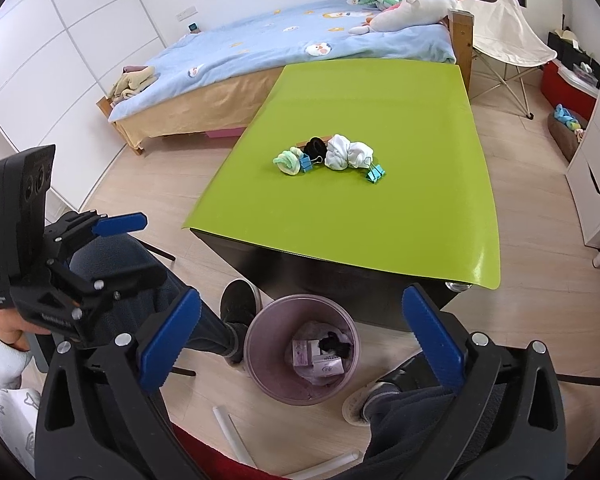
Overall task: Collect trash
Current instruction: 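Move the right gripper back over the white socks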
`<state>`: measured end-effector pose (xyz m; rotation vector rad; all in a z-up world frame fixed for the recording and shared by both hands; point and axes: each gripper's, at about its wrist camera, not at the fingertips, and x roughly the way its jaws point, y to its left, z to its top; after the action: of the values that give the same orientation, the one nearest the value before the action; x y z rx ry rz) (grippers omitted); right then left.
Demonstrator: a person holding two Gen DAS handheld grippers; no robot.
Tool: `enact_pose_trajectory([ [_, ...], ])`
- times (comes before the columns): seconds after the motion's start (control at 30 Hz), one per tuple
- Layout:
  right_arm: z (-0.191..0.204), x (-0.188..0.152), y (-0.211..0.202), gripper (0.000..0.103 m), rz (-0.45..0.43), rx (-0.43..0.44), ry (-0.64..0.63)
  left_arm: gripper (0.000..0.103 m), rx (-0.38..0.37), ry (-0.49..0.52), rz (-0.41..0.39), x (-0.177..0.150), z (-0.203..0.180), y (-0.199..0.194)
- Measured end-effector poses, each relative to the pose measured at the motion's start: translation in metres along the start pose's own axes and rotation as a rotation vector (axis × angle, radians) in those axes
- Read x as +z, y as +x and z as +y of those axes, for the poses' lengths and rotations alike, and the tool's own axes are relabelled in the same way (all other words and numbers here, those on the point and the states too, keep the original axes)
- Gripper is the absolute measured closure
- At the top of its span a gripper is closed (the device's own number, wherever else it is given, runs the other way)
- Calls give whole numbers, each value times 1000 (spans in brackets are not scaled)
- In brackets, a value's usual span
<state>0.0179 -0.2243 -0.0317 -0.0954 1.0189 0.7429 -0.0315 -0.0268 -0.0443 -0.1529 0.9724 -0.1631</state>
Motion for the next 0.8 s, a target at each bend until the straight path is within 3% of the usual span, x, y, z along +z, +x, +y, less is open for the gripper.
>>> enact_pose_trajectory([
  [0.47, -2, 28, 17, 4, 14, 23, -32, 8, 12, -29, -25, 21, 15, 7],
  [0.8, -7, 85, 63, 4, 76, 0, -202, 8, 25, -49, -30, 43, 31, 16],
])
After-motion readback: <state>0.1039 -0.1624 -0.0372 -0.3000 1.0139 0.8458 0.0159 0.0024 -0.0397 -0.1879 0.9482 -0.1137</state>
